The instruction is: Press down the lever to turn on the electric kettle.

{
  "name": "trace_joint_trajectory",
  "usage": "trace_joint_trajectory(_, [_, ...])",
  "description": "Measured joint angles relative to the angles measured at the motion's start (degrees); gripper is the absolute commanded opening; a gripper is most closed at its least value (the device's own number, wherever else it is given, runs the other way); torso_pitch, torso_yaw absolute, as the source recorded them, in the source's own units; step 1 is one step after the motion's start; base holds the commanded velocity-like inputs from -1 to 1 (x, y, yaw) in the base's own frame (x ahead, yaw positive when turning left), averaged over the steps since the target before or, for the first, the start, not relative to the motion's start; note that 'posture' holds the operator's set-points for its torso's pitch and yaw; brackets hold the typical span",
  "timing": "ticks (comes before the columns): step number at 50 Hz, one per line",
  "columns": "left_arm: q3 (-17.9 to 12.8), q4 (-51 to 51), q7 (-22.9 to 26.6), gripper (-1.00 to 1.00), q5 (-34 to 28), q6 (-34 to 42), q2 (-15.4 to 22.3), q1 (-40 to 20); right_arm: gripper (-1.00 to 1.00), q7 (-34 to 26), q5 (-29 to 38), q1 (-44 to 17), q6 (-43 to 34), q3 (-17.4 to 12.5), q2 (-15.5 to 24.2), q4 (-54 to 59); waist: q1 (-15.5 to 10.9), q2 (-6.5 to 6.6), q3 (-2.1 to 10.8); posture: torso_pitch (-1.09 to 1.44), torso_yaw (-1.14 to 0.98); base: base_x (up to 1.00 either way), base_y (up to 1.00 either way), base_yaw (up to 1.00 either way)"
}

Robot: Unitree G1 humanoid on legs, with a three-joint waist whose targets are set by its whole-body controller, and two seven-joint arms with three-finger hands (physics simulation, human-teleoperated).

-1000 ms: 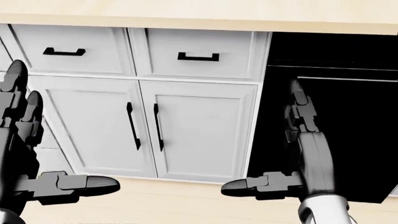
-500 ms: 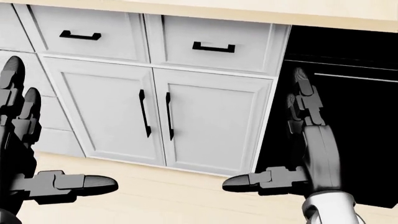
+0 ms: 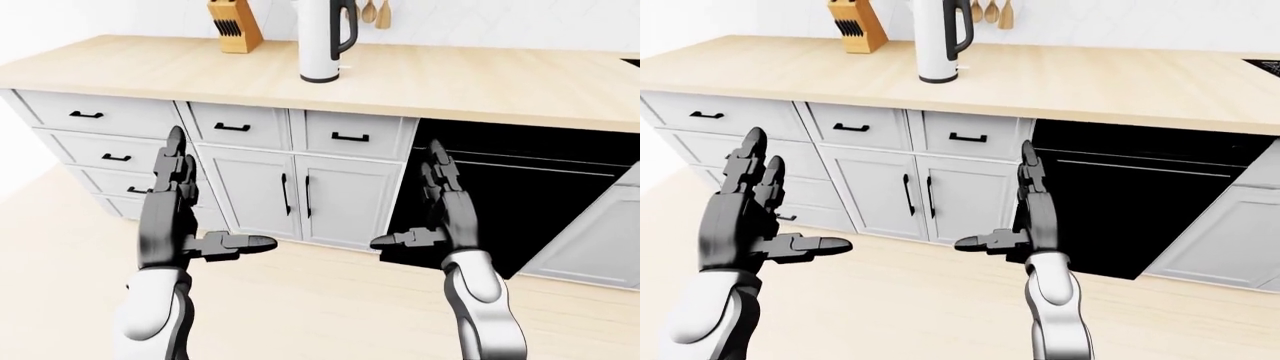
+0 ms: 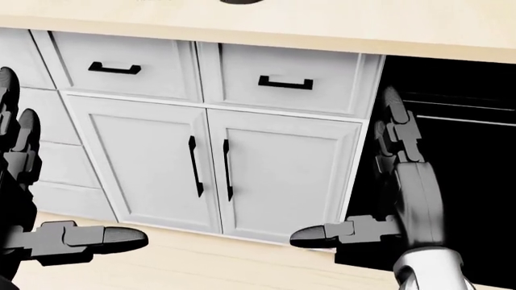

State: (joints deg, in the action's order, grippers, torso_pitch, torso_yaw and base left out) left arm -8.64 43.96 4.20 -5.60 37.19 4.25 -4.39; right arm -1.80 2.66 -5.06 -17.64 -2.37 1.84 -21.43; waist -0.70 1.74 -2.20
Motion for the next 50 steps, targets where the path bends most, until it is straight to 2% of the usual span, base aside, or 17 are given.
trace_joint_trajectory(3, [0.04, 0.02, 0.19, 1.0, 0.01, -0.04, 0.03, 0.01, 1.0, 0.23, 0.22, -0.33, 0.54, -0.2, 0.02, -0.8, -0.4, -2.34, -0.17, 0.0, 0.0, 0.18, 0.0, 0.0])
trace_joint_trajectory(5, [-0.2, 0.47, 0.21, 1.0, -0.05, 0.58, 0.18, -0.54, 1.0, 0.21, 0.26, -0.31, 0.44, 0.03, -0.03, -1.5, -0.45, -4.66, 0.24, 0.0, 0.0, 0.19, 0.0, 0.0])
trace_joint_trajectory(12, [1.12, -0.31, 0.8, 1.0, 0.42, -0.48, -0.7, 0.99, 1.0, 0.92, 0.79, 0.47, -1.24, -1.23, 0.32, -1.92, 1.04, -2.83, -0.19, 0.0, 0.0, 0.19, 0.0, 0.0])
trace_joint_trajectory(15, [0.59, 0.39, 0.67, 1.0, 0.25, 0.2, -0.36, -0.18, 1.0, 0.89, 0.74, -0.04, -0.94, -0.96, 0.28, -2.22, 1.14, -0.67, -0.74, 0.0, 0.0, 0.2, 0.0, 0.0])
trace_joint_trajectory(18, [0.3, 1.07, 0.55, 1.0, 0.37, -0.23, -0.35, -0.48, 1.0, 0.9, 0.81, -0.4, -1.05, -0.57, 0.21, -2.6, 1.26, 2.75, 0.08, 0.0, 0.0, 0.19, 0.0, 0.0])
trace_joint_trajectory(19, [0.06, 0.81, 0.45, 1.0, 0.39, -0.44, -0.12, -0.34, 1.0, 0.84, 0.87, -0.39, -1.17, -0.11, -0.18, -2.59, 0.74, 2.06, -0.17, 0.0, 0.0, 0.19, 0.0, 0.0])
trace_joint_trajectory(21, [-0.34, 0.41, 0.3, 1.0, 0.42, 0.45, -0.15, -0.05, 1.0, 0.47, 0.91, -0.12, -2.15, 0.86, -0.25, -2.52, 0.25, 2.04, -0.34, 0.0, 0.0, 0.19, 0.0, 0.0])
trace_joint_trajectory(24, [-0.98, 0.82, -0.13, 1.0, 1.28, 0.22, -0.43, -0.03, 1.0, 0.05, 1.29, -0.1, -4.23, 1.05, -0.12, -4.5, -0.04, 1.18, 0.12, 0.0, 0.0, 0.18, 0.0, 0.0])
trace_joint_trajectory(28, [-0.75, 1.87, -0.61, 1.0, 1.88, -1.69, -0.34, 0.37, 1.0, 0.05, 1.57, -0.77, -4.44, -0.05, 0.1, -7.15, -0.34, -1.74, 0.13, 0.0, 0.0, 0.19, 0.0, 0.0])
trace_joint_trajectory(31, [-0.67, 2.13, -0.79, 1.0, 1.98, -1.92, -0.21, 0.09, 1.0, -0.03, 1.48, -1.03, -4.84, -0.51, 0.35, -8.46, -0.41, -4.96, 0.56, 0.0, 0.0, 0.19, 0.0, 0.0])
trace_joint_trajectory(33, [0.24, 1.94, -0.62, 1.0, 2.19, -1.01, -0.55, -0.2, 1.0, 0.03, 1.54, -0.79, -5.5, -1.49, 0.82, -8.66, 0.43, -3.84, -0.01, 0.0, 0.0, 0.19, 0.0, 0.0])
trace_joint_trajectory(35, [0.62, 1.97, -0.35, 1.0, 2.46, 0.39, -0.3, -0.69, 1.0, 0.26, 1.71, -0.41, -6.38, -2.07, 0.82, -8.4, 0.97, -4.15, 0.05, 0.0, 0.0, 0.19, 0.0, 0.0])
trace_joint_trajectory(37, [0.76, 2.05, -0.37, 1.0, 2.36, -0.01, -0.36, -0.34, 1.0, 0.35, 1.78, -0.57, -6.84, -2.14, 0.88, -8.45, 1.04, -3.48, 0.23, 0.0, 0.0, 0.19, 0.0, 0.0])
trace_joint_trajectory(41, [0.57, 2.48, -0.45, 1.0, 2.08, -0.69, -0.35, -0.41, 1.0, 0.21, 1.72, -1.09, -6.26, -1.66, 0.87, -9.01, 1.2, -0.54, -0.43, 0.0, 0.0, 0.19, 0.0, 0.0])
trace_joint_trajectory(44, [0.55, 2.67, -0.44, 1.0, 1.94, -0.61, -0.12, -0.87, 1.0, 0.11, 1.71, -1.3, -6.12, -1.38, 0.7, -9.19, 1.31, 2.51, 0.13, 0.0, 0.0, 0.19, 0.0, 0.0])
trace_joint_trajectory(48, [-0.21, 1.22, -0.72, 1.0, 1.37, -0.06, -0.08, -0.04, 1.0, -0.44, 1.38, -0.57, -6.96, 0.02, 0.21, -8.36, 0.17, 1.8, -0.15, 0.0, 0.0, 0.19, 0.0, 0.0])
trace_joint_trajectory(50, [-0.25, 1.52, -0.67, 1.0, 1.32, 0.96, 0.12, -0.9, 1.0, -0.42, 1.44, -0.68, -7.22, -0.21, 0.28, -8.74, 0.05, 0.82, 0.12, 0.0, 0.0, 0.19, 0.0, 0.0])
